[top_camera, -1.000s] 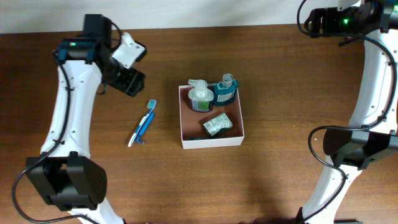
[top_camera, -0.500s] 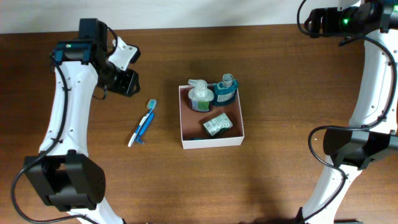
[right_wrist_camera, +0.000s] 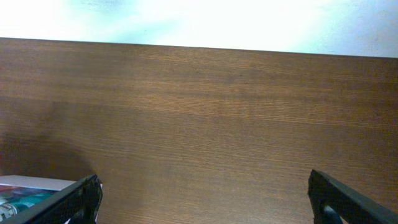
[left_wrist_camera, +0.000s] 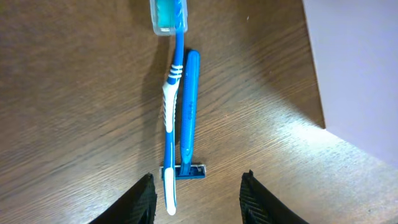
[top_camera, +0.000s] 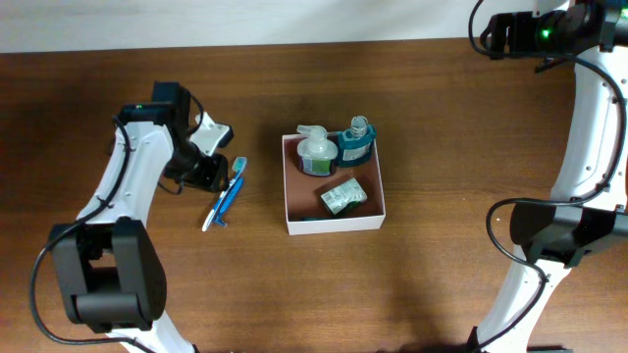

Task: Pack container
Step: 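Lower the left gripper onto the blue razor handle and close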

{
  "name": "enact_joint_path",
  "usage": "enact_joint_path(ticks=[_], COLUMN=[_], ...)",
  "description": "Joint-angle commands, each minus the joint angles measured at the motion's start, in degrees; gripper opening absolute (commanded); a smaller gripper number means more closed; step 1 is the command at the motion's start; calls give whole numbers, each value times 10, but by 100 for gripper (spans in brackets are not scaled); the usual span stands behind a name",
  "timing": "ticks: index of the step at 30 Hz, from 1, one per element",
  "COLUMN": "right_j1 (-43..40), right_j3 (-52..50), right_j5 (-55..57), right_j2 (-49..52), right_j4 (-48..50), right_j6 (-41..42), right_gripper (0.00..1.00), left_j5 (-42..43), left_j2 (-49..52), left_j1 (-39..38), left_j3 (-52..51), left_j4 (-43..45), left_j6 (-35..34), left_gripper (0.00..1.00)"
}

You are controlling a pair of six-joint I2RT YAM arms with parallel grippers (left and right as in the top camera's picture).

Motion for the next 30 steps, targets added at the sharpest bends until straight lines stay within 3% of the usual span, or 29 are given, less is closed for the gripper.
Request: enact_joint_path(ticks=[1,4,12,17,30], right_j1=[-2,-2,-2,-2,-2], right_j3=[3,3,3,3,3], right_j5=[1,1,1,1,1], right_j2=[-1,-2,-2,-2,-1], right_j4=[2,2,2,2,2], right_j6=[0,0,0,0,0], right_gripper=[99,99,99,99,99], left_j5=[1,3,16,15,-10], left_j2=[-1,-1,0,0,19], left_j1=[-1,-3,-24,-40,-53], left_j3=[-21,-29,-33,-33,-33], left_j4=[11,15,32,50,77], left_j6=[-3,-3,-3,-3,-35], left_gripper=[43,42,28,11,13])
